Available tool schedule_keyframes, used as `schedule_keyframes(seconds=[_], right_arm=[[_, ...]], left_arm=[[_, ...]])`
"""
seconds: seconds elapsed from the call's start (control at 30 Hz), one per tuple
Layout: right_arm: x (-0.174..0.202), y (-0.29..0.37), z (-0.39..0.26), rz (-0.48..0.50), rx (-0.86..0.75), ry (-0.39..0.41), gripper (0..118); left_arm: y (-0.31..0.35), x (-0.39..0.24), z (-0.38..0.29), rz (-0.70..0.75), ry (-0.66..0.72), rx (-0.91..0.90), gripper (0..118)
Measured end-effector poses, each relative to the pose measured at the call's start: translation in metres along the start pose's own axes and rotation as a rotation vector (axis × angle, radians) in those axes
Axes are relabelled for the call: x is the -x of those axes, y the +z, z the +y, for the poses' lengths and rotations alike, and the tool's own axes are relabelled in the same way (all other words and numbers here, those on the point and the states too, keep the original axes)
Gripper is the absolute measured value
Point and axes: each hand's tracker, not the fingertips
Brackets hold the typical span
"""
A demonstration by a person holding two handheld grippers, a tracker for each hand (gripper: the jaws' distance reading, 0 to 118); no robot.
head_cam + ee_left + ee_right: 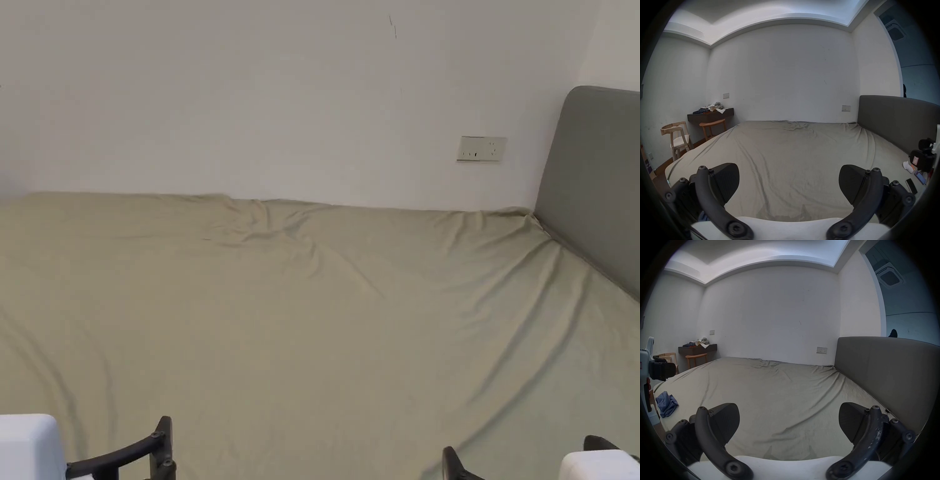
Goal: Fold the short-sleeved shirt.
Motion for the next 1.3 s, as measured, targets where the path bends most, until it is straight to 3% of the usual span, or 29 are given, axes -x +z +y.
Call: schedule_keyframes(seconds=[0.23, 0.33, 0.53, 0.73, 1.3], right_arm=[[-0.005, 0.004, -0.003, -0.005, 0.026, -0.053, 118], [-0.006, 0.005, -0.003, -0.022, 0.031, -0.051, 118], [-0.009, 0.008, -0.001, -0.024, 0.024, -0.064, 118], [-0.008, 0.009, 0.002, -0.027, 0.016, -0.064, 118], [-0.003, 0.01, 0.001, -0.01, 0.015, -0.061, 118]], left_arm=[[0.003, -0.009, 0.009, 0.061, -0.008, 0.099, 118], [0.009, -0.014, 0.01, 0.104, -0.024, 0.05, 118], [0.018, -0.009, 0.021, -0.047, 0.03, 0.071, 118], [0.018, -0.012, 0.017, 0.014, -0.042, 0.032, 118], [0.021, -0.011, 0.016, 0.004, -0.039, 0.026, 118]])
